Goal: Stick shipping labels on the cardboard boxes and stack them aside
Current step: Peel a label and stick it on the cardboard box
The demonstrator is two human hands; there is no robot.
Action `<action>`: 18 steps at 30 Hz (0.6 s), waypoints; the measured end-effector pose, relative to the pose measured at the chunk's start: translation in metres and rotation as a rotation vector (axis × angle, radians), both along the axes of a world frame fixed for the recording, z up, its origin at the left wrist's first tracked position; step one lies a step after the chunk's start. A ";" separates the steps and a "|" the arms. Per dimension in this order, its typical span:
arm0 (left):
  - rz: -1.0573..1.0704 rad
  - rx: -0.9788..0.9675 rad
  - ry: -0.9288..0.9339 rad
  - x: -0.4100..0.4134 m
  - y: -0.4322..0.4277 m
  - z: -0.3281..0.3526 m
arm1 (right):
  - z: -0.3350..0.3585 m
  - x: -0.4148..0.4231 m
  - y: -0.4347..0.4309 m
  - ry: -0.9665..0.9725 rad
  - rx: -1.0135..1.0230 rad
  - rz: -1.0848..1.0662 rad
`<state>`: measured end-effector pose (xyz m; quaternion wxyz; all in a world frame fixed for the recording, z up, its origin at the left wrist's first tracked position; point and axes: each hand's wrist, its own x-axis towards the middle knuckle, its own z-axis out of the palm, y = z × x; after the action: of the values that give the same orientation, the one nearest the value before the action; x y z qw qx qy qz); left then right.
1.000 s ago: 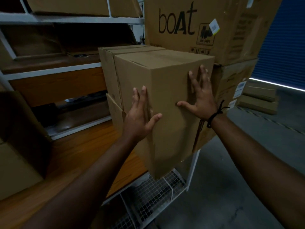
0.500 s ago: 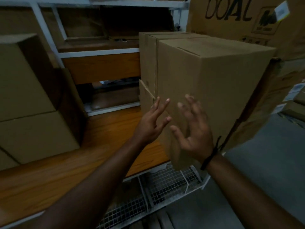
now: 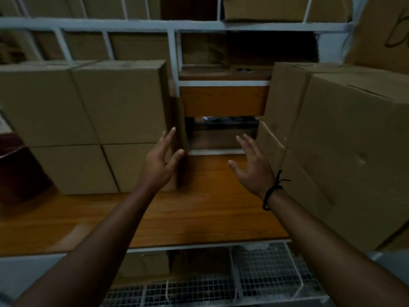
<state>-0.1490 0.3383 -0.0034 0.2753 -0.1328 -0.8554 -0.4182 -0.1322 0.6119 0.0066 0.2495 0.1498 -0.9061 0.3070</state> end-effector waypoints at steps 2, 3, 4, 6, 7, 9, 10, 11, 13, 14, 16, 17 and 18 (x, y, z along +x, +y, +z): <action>0.064 -0.016 0.011 -0.005 -0.038 0.008 | 0.008 -0.015 -0.032 -0.011 0.017 0.007; 0.086 -0.019 0.008 -0.008 -0.056 0.012 | 0.012 -0.023 -0.048 -0.014 0.020 0.011; 0.111 -0.024 0.001 -0.012 -0.074 0.016 | 0.017 -0.031 -0.064 -0.014 0.016 0.016; 0.185 -0.047 -0.046 -0.021 -0.107 0.024 | 0.028 -0.047 -0.097 -0.030 -0.003 0.037; 0.229 -0.067 -0.090 -0.026 -0.123 0.030 | 0.034 -0.056 -0.113 -0.043 -0.011 0.046; 0.297 -0.102 -0.180 -0.038 -0.152 0.041 | 0.046 -0.075 -0.143 -0.062 0.004 0.041; 0.318 -0.120 -0.202 -0.046 -0.167 0.046 | 0.051 -0.085 -0.158 -0.068 0.018 0.024; 0.334 -0.145 -0.204 -0.054 -0.179 0.053 | 0.057 -0.095 -0.172 -0.071 0.029 0.002; 0.367 -0.225 -0.168 -0.072 -0.200 0.069 | 0.069 -0.115 -0.197 -0.086 0.021 -0.036; 0.383 -0.268 -0.136 -0.081 -0.209 0.078 | 0.076 -0.124 -0.209 -0.094 -0.001 -0.044; 0.412 -0.352 -0.065 -0.098 -0.223 0.097 | 0.092 -0.140 -0.229 -0.115 -0.076 -0.033; 0.424 -0.401 -0.034 -0.106 -0.229 0.107 | 0.101 -0.148 -0.237 -0.129 -0.116 -0.027; 0.433 -0.450 -0.008 -0.114 -0.234 0.115 | 0.109 -0.155 -0.243 -0.141 -0.145 -0.028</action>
<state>-0.2630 0.1047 0.1115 0.3184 -0.0033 -0.9359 -0.1507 -0.2872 0.3691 0.1158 0.1998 0.0966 -0.8989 0.3779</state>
